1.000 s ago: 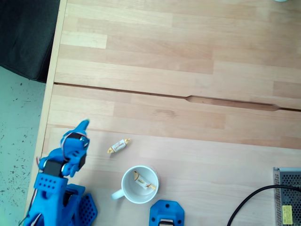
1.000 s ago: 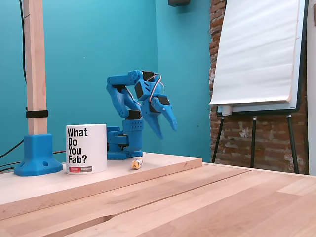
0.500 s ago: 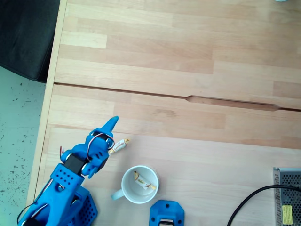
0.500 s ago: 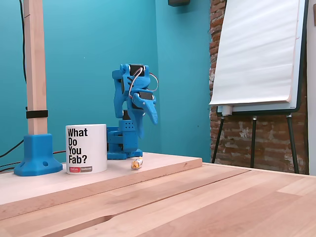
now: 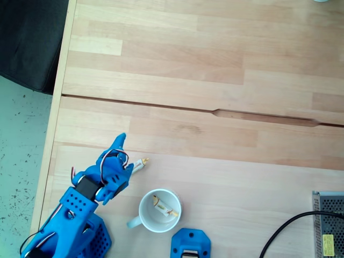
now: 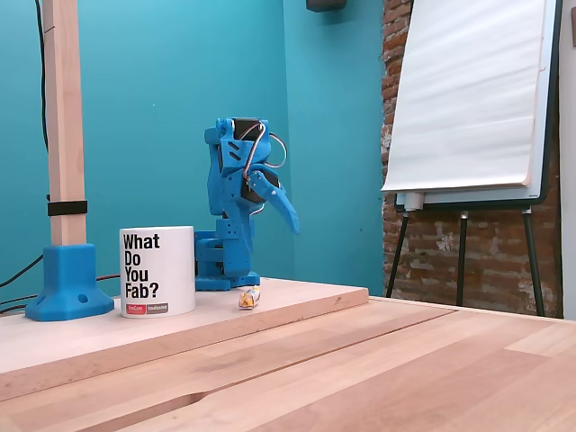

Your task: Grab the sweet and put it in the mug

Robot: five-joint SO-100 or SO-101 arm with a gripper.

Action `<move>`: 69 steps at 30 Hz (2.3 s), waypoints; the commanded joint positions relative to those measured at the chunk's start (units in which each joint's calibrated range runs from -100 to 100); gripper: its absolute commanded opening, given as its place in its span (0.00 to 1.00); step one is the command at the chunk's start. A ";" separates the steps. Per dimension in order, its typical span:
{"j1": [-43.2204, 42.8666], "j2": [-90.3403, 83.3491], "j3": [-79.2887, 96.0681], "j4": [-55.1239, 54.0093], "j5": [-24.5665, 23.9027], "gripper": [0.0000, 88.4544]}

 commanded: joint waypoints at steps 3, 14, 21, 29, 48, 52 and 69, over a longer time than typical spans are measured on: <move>1.42 -0.45 1.50 0.18 7.96 0.40; 11.37 -0.63 3.20 -0.47 12.01 0.40; 10.21 -0.19 1.59 -0.87 12.06 0.40; 9.19 1.44 2.48 -1.11 14.31 0.40; 9.41 11.60 2.66 -6.52 16.61 0.40; 9.41 13.66 2.66 -10.15 16.56 0.40; 8.68 14.44 7.12 -10.87 17.14 0.40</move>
